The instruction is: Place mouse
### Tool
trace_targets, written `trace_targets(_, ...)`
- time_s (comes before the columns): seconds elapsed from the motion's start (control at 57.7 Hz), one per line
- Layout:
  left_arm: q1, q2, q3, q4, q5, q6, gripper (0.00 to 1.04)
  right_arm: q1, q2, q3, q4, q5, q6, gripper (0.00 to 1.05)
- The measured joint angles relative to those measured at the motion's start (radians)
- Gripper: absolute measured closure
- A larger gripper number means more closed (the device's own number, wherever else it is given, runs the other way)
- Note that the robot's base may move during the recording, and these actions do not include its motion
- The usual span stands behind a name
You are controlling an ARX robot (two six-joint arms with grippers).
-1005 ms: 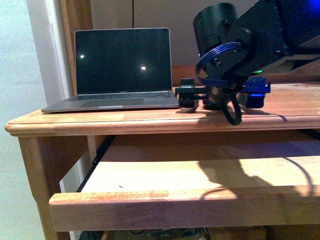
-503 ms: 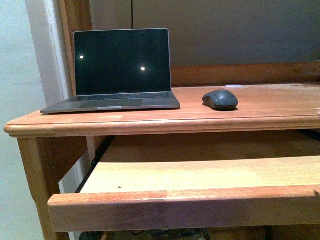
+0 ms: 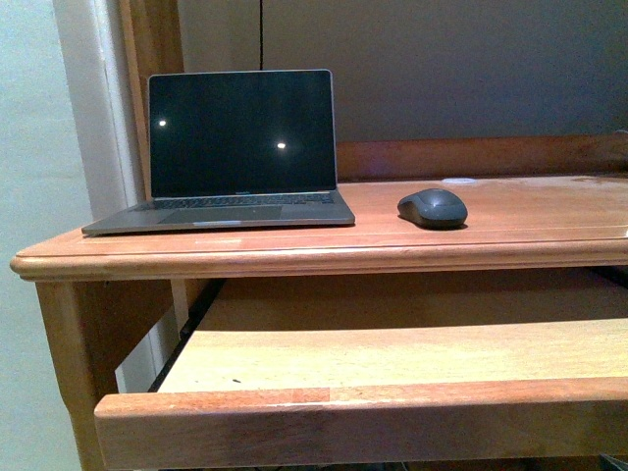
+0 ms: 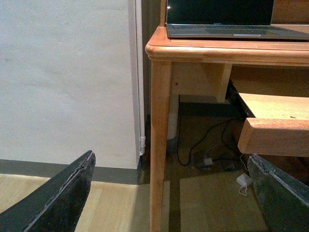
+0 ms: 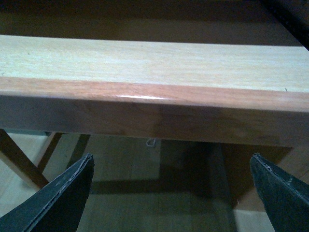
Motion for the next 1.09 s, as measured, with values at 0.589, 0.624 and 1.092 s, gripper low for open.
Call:
trace_targets(0.589, 0.0, 0.0, 0.0, 0.0, 0.0, 0.0, 0.08, 0.025, 0.552, 0.352, 0.151, 0.105, -0.019, 0.07)
trace_targets(0.624, 0.0, 0.0, 0.0, 0.0, 0.0, 0.0, 0.08, 0.025, 0.582, 0.392, 0.145, 0.111, -0.027, 0.07)
trace_targets(1.092, 0.0, 0.0, 0.0, 0.0, 0.0, 0.0, 0.08, 0.029, 0.85, 0.807, -0.02, 0.177, -0.022, 0.07)
